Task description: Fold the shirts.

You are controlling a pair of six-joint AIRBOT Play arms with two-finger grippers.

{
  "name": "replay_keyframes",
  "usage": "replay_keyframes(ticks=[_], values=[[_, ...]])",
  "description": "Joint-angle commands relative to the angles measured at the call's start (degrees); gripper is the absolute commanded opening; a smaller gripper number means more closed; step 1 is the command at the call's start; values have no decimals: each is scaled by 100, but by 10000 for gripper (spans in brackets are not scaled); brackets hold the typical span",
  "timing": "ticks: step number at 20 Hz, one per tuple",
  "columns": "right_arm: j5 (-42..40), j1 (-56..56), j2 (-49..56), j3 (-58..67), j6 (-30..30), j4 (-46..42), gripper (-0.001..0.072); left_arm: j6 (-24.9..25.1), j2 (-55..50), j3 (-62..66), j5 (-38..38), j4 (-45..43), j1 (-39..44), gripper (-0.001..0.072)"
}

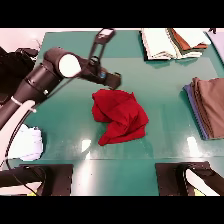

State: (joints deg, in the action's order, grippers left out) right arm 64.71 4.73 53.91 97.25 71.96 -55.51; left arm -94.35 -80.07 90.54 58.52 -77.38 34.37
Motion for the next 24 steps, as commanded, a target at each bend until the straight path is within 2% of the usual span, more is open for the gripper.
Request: replay_keyframes(ticks=[1,3,6,9,11,14,15,16,17,19,22,23,24], values=[[83,0,13,0,2,-7,22,-15,-87,-444,621,157,-1023,598],[107,0,79,2,2,0,22,-11,-87,-1032,686,155,-1318,598],[286,0,238,2,2,46,22,-9,-87,-1978,393,197,-1405,598],[343,0,393,2,2,55,22,544,-160,-2758,-570,1427,-1405,597],[345,0,428,0,2,50,22,911,-365,-2931,-844,2094,-1344,597],[367,0,428,2,2,48,22,931,-697,-2927,-992,2173,-1128,596],[424,0,431,0,2,46,22,931,-719,-2924,-1110,2170,-1088,515],[531,0,426,-42,2,46,22,929,-697,-2883,-1121,2179,-1106,238],[632,28,382,-177,2,39,22,933,-662,-2769,-1034,2164,-1187,34],[881,188,186,-826,59,39,22,935,-520,-2450,-765,2039,-1419,27],[1241,555,-162,-2538,133,33,24,940,-173,-2118,-688,1816,-1716,27],[1322,654,-223,-3169,146,50,72,938,-72,-2094,-710,1731,-1759,27],[1379,693,-221,-3842,175,52,338,938,-13,-2090,-702,1650,-1770,27]])
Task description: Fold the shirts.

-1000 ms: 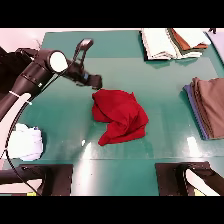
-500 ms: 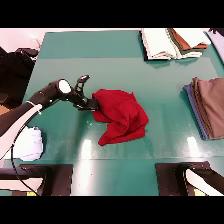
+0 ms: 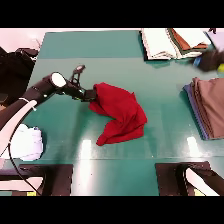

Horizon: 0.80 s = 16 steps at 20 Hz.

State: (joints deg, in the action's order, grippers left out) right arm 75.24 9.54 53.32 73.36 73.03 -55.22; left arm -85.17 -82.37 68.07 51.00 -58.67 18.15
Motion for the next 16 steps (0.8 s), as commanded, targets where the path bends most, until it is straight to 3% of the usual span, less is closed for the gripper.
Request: replay_keyframes(ticks=[1,6,10,12,13,16], values=[[302,166,-107,-2057,118,26,480,20,229,157,68,-247,-149,26],[-968,-1084,743,-3998,42,975,481,15,219,155,129,-258,-146,27],[-1781,-2210,1589,-3989,-22,1414,477,17,219,155,245,-297,-149,27],[-1860,-2500,1899,-3748,-26,1405,438,17,219,157,275,-350,-149,26],[-1891,-2577,1989,-3620,-26,1360,372,17,221,157,313,-387,-149,27],[-1893,-2627,2017,-3213,-24,1029,23,15,260,160,461,-586,-157,27]])
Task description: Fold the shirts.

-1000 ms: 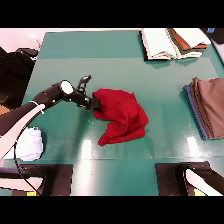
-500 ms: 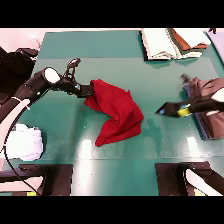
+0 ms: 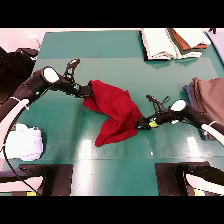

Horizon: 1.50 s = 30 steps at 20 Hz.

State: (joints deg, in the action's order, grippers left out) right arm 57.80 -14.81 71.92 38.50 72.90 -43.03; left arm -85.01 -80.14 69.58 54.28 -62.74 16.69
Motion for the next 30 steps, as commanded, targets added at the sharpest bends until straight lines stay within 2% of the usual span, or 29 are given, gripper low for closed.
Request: replay_keyframes(ticks=[1,7,12,17,21,24,27,30], values=[[-107,-133,52,409,-11,-374,22,0,92,22,181,-254,-55,27],[809,1047,-1447,1676,201,-1657,21,7,1335,483,372,-507,-979,26],[1231,2354,-2505,3309,157,-1714,21,157,2719,1292,446,-898,-1108,27],[1510,3244,-3025,4918,111,-1711,21,302,3650,2511,1137,-887,-1108,26],[1814,3641,-2920,5901,114,-1705,21,297,3893,3449,1690,-876,-1108,26],[2203,3536,-2474,6441,120,-1700,20,297,3814,3394,2149,-778,-1108,26],[2472,2975,-1738,6454,339,-1718,20,299,3515,2505,2455,-774,-1108,26],[2529,2304,-922,5766,551,-2022,20,306,3038,918,2280,-774,-1108,27]])
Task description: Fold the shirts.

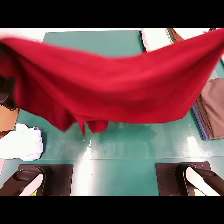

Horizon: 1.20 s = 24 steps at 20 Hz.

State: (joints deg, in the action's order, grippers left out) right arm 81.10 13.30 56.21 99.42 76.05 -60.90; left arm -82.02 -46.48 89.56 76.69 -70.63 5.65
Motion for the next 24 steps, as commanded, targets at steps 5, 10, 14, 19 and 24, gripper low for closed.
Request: replay_keyframes(ticks=[5,10,14,19,24], values=[[-310,-1231,2227,-1357,452,-1108,20,363,-1661,-2800,-1974,-188,-4,27],[-693,-1250,3220,-533,664,-1060,373,4,-2675,-2013,-2570,-352,-273,236],[-177,-960,3106,-339,546,-483,392,-173,-2638,-1523,-1624,-254,-1147,477],[-586,-828,2288,-1488,437,-313,391,-129,-2638,-2212,-986,-83,-1615,477],[-931,-835,1829,-2374,439,-306,390,2,-2638,-3547,-1692,542,-1604,477]])
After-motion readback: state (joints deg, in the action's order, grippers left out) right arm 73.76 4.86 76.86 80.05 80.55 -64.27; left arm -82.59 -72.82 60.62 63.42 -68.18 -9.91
